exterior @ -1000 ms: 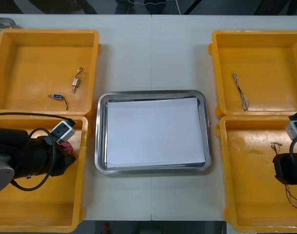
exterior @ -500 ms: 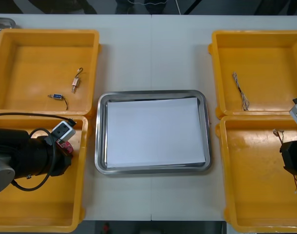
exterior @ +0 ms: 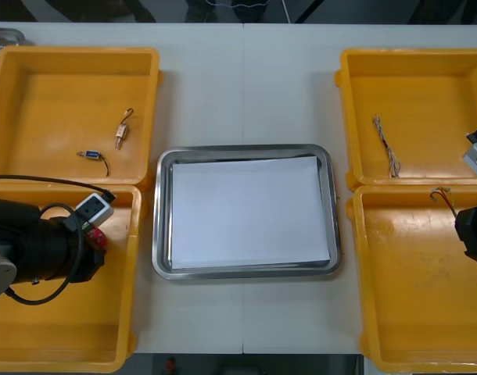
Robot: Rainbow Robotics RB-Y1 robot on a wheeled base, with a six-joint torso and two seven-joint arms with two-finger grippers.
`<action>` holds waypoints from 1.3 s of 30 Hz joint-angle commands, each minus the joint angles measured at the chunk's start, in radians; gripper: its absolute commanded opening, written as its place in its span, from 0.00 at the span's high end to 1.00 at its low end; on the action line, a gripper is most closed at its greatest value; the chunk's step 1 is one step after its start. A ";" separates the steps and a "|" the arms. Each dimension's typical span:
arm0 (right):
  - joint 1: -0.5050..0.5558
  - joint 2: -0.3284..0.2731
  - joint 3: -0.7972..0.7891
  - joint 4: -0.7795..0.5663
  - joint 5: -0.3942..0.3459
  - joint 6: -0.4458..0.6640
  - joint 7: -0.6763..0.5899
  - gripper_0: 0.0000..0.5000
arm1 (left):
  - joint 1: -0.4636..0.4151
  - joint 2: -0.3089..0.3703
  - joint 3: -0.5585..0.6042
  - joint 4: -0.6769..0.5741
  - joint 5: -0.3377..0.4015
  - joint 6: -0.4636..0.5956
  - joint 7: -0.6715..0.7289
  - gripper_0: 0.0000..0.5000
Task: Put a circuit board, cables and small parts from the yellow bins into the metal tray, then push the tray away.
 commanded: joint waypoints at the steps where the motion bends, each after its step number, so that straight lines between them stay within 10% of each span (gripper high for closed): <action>1: -0.055 -0.055 -0.015 0.024 -0.047 0.005 0.033 1.00 | -0.018 0.040 0.089 -0.069 0.045 0.072 0.013 1.00; 22: -0.157 -0.081 0.080 0.042 -0.064 0.005 0.049 1.00 | -0.033 0.040 0.303 -0.291 0.179 0.340 0.068 1.00; 39: -0.211 -0.107 0.162 0.042 -0.072 0.005 0.050 1.00 | -0.228 -0.020 0.180 -0.330 0.194 0.371 0.139 1.00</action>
